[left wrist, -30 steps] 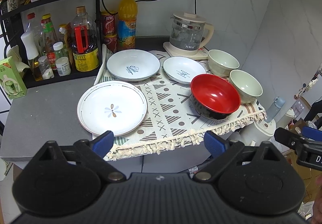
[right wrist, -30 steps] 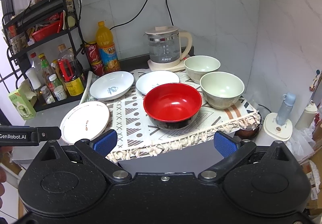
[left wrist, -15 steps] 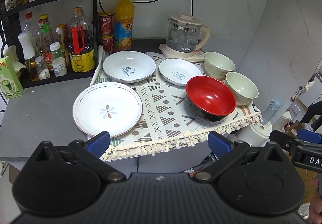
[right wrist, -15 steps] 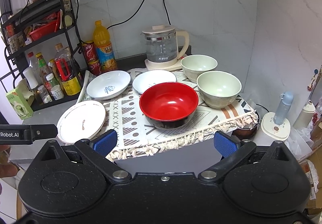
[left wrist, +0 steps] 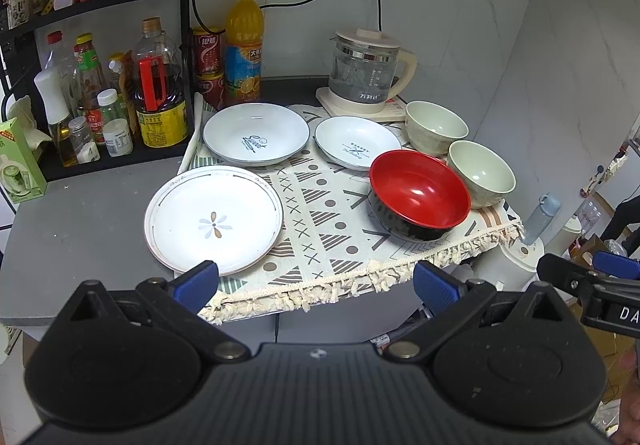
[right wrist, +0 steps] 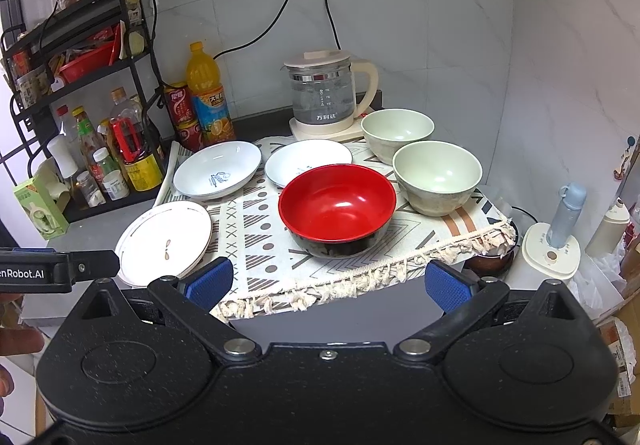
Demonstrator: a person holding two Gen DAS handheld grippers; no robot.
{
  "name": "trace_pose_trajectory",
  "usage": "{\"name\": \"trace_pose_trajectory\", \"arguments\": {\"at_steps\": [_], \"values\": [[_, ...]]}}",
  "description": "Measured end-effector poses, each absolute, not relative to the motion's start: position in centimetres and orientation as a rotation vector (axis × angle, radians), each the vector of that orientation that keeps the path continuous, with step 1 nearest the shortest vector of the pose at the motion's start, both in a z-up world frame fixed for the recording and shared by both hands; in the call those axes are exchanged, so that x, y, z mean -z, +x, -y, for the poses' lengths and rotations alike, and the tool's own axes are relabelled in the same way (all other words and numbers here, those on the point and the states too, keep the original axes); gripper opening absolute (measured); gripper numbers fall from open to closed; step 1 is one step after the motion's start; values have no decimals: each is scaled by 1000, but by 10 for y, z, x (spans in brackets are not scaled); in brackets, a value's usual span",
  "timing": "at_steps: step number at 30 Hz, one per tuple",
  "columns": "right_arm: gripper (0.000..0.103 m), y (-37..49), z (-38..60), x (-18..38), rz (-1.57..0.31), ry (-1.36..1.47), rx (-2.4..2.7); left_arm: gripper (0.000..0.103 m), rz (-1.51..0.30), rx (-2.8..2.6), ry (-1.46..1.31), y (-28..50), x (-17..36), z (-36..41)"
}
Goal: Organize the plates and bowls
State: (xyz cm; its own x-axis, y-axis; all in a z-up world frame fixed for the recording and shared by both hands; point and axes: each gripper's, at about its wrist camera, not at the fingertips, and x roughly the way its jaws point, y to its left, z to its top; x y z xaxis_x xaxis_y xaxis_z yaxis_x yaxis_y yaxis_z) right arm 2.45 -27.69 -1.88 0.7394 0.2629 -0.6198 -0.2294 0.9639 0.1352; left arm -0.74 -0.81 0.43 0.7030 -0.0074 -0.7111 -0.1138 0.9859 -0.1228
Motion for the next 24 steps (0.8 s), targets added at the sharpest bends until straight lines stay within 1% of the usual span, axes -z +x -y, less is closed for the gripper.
{"name": "trace_pose_trajectory", "arguments": {"at_steps": [24], "values": [[103,25,272,19,-689,49,-266,103,-805,-73,-165,-8,-3,5]]}}
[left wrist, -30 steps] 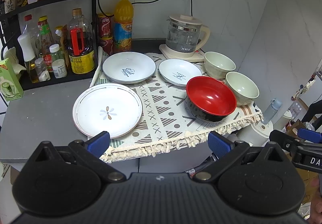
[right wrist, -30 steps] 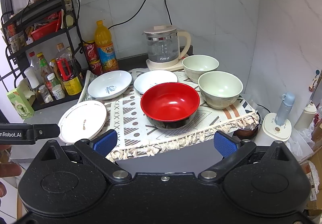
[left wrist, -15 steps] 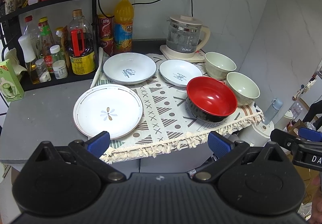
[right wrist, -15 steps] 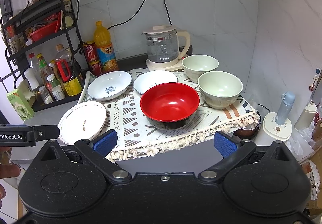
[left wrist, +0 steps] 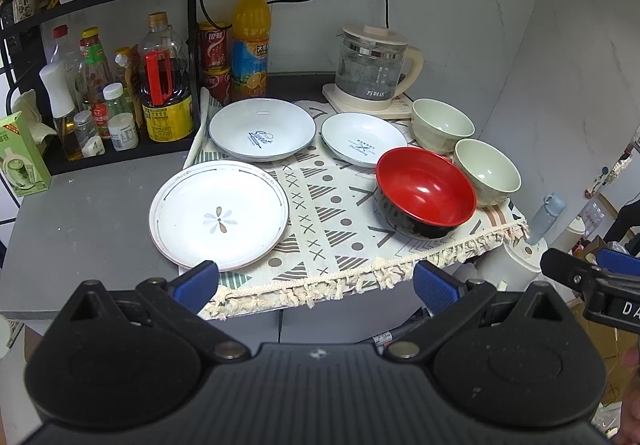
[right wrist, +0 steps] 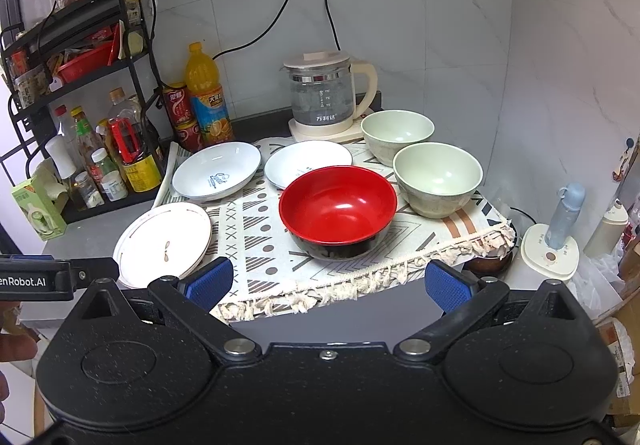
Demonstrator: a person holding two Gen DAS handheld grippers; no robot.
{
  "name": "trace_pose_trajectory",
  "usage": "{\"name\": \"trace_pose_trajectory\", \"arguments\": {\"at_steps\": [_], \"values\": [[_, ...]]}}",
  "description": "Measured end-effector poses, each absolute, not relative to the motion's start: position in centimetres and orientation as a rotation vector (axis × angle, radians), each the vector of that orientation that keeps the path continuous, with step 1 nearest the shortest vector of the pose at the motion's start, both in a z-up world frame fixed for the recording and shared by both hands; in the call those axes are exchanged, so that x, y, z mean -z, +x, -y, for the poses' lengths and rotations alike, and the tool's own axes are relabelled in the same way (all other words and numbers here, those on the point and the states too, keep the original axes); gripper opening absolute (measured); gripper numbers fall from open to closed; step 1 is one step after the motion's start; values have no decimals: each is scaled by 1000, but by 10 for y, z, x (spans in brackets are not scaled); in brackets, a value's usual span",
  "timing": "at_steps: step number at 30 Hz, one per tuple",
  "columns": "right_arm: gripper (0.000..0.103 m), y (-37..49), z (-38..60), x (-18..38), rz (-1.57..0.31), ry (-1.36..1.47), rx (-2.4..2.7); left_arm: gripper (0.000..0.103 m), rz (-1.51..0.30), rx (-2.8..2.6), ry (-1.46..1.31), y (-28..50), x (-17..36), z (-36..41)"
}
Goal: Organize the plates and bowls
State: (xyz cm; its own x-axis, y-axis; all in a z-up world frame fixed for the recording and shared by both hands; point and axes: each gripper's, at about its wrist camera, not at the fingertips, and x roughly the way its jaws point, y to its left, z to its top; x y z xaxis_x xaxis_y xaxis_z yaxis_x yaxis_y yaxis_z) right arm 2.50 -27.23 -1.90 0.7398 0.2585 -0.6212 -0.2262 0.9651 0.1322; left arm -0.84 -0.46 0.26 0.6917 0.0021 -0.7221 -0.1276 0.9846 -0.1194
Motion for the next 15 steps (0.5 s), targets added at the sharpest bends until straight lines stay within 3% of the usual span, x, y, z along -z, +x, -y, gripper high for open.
{"name": "trace_pose_trajectory", "arguments": {"at_steps": [15], "values": [[103,47,263,21,-714,63,-239,102,-846,-61,-176,26,5,-4]]}}
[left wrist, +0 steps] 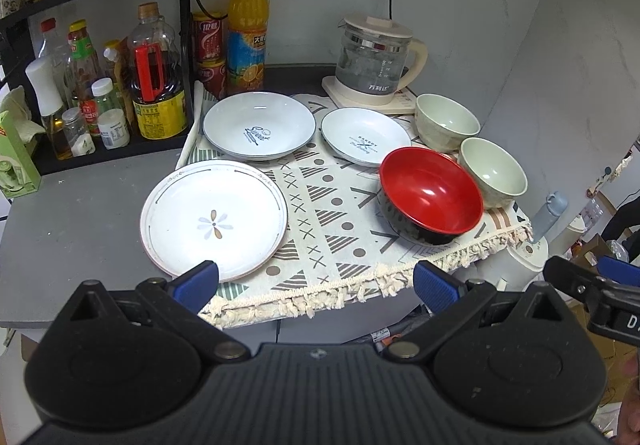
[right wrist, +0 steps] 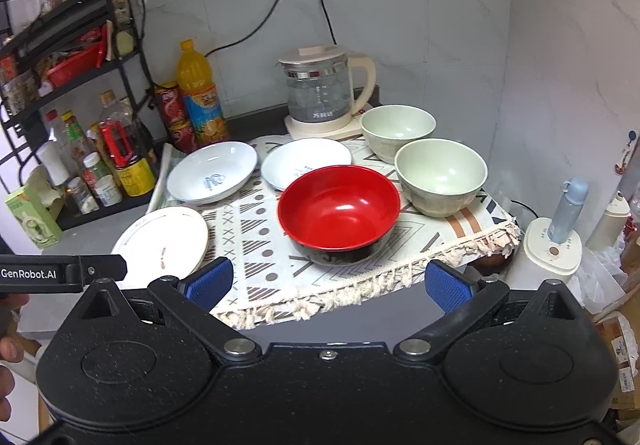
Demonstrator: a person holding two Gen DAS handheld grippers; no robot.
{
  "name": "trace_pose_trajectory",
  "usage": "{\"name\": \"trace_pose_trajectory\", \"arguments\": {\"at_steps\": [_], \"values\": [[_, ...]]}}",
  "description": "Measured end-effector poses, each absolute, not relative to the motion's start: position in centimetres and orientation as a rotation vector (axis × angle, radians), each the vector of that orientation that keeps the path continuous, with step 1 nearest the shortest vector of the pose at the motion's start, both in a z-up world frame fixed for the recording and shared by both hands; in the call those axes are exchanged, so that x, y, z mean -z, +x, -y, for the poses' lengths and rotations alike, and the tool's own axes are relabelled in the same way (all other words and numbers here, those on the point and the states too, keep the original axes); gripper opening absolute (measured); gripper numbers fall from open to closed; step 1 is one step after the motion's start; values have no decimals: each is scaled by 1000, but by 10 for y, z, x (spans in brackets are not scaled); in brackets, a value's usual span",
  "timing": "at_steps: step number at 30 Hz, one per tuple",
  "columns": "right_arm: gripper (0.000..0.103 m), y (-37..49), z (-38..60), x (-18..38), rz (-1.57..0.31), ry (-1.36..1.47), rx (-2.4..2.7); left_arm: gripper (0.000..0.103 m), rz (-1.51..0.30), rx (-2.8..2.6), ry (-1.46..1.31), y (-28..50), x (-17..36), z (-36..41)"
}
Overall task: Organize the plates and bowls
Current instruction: 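Move both grippers toward the larger pale green bowl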
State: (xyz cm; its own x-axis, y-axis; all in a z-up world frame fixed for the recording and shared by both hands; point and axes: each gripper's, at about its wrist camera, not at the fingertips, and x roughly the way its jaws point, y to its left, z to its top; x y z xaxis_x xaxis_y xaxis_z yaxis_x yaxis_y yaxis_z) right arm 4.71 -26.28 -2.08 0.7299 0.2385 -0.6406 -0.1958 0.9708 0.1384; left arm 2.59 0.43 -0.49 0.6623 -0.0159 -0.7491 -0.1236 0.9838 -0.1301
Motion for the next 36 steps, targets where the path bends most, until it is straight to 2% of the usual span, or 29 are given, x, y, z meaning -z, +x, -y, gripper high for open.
{"name": "trace_pose_trajectory", "arguments": {"at_steps": [23,36], "values": [[103,133,236,27,-728,122,-64,102,-893,112,-131,162,10,-29],[103,156,233,31,-753,167,47,102,-929,197,-94,213,17,-32]]}}
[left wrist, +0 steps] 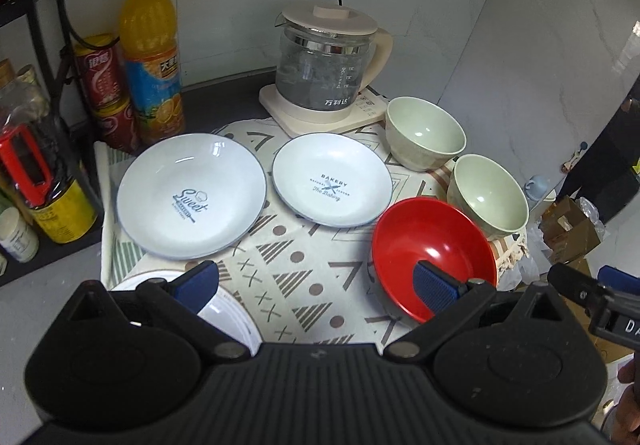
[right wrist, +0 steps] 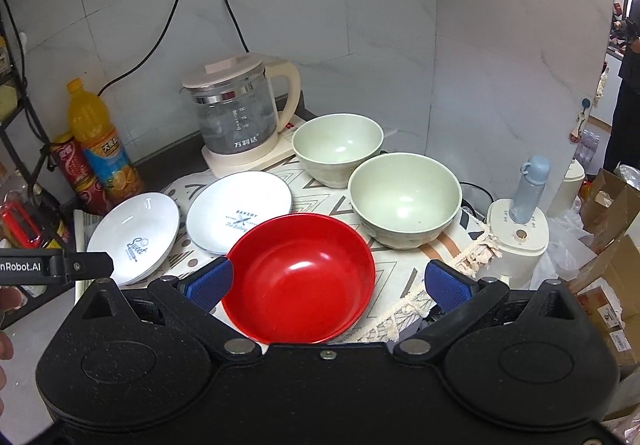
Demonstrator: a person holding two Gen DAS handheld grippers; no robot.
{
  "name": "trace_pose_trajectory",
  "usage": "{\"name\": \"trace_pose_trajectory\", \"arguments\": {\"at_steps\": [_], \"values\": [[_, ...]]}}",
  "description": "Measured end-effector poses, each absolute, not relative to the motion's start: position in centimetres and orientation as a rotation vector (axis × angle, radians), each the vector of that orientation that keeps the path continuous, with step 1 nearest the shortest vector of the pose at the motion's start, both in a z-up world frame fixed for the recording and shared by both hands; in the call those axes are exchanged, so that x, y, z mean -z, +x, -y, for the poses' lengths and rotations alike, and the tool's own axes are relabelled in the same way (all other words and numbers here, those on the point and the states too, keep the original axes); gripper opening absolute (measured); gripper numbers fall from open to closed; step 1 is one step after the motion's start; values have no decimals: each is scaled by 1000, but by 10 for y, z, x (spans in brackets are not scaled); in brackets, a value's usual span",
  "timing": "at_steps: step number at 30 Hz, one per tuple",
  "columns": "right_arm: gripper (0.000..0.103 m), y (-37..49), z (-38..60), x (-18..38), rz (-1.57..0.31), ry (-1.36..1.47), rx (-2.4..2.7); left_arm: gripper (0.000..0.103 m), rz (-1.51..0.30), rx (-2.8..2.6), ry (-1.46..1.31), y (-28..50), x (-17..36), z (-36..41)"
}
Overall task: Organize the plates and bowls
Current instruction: 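Move both grippers toward the larger pale green bowl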
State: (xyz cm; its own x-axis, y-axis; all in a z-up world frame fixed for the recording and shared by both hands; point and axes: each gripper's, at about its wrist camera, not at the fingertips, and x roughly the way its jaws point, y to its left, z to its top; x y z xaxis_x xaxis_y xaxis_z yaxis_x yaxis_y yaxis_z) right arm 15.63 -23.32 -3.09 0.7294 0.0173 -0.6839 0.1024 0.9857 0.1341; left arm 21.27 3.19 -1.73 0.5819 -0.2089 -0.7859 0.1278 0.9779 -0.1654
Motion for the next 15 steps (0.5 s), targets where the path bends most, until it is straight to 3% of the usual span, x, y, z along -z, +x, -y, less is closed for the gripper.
{"name": "trace_pose_trajectory", "arguments": {"at_steps": [15], "values": [[103,197,262,42,-755,190,42,102,-948,201,-94,252,24,1]]}}
